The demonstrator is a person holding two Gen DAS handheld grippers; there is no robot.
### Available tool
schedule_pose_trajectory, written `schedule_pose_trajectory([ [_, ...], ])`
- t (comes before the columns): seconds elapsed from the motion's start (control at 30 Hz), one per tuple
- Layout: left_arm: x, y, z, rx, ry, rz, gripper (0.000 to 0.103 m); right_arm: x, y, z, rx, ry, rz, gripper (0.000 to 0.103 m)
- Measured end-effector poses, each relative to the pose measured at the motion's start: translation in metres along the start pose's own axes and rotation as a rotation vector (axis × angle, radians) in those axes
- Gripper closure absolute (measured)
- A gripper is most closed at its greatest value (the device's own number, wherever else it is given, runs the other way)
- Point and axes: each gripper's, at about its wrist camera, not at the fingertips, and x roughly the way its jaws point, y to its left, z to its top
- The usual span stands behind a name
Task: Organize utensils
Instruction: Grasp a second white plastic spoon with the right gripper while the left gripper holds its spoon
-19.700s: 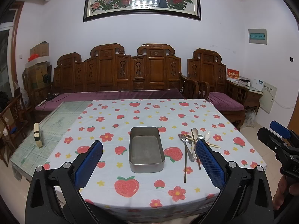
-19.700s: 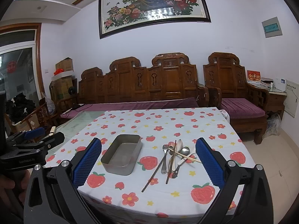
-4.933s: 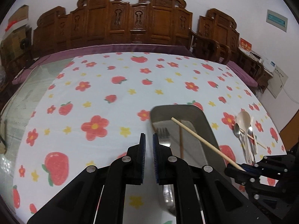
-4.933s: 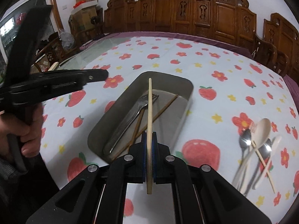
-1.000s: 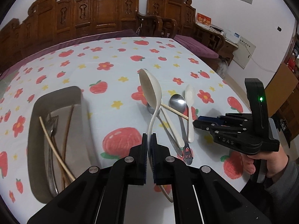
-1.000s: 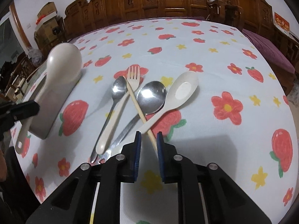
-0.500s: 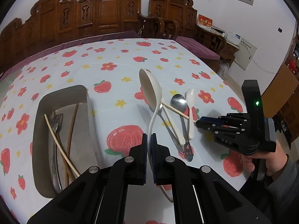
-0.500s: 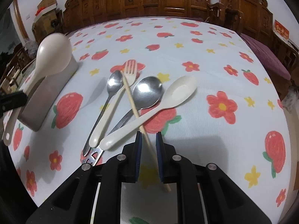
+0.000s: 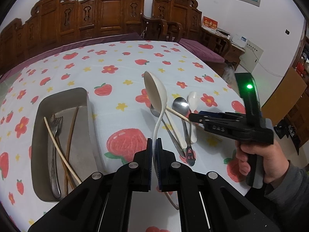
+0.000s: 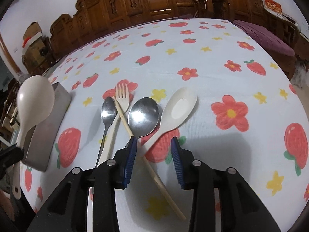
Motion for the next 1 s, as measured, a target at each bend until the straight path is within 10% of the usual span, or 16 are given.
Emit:
schedule_pose_trajectory([
  [0.5,-0.009,0.004,-0.005,-0.015,-0.016,0.000,0.100,-0.009,-0.008,-0.004,0.077,-0.013,0.006,0.098],
  [1.0,-0.023,0.034,0.002,-0.047,-0.039,0.058,0.100,-0.041,-0.002,-0.005,0.020,-0.099,-0.005,0.099],
])
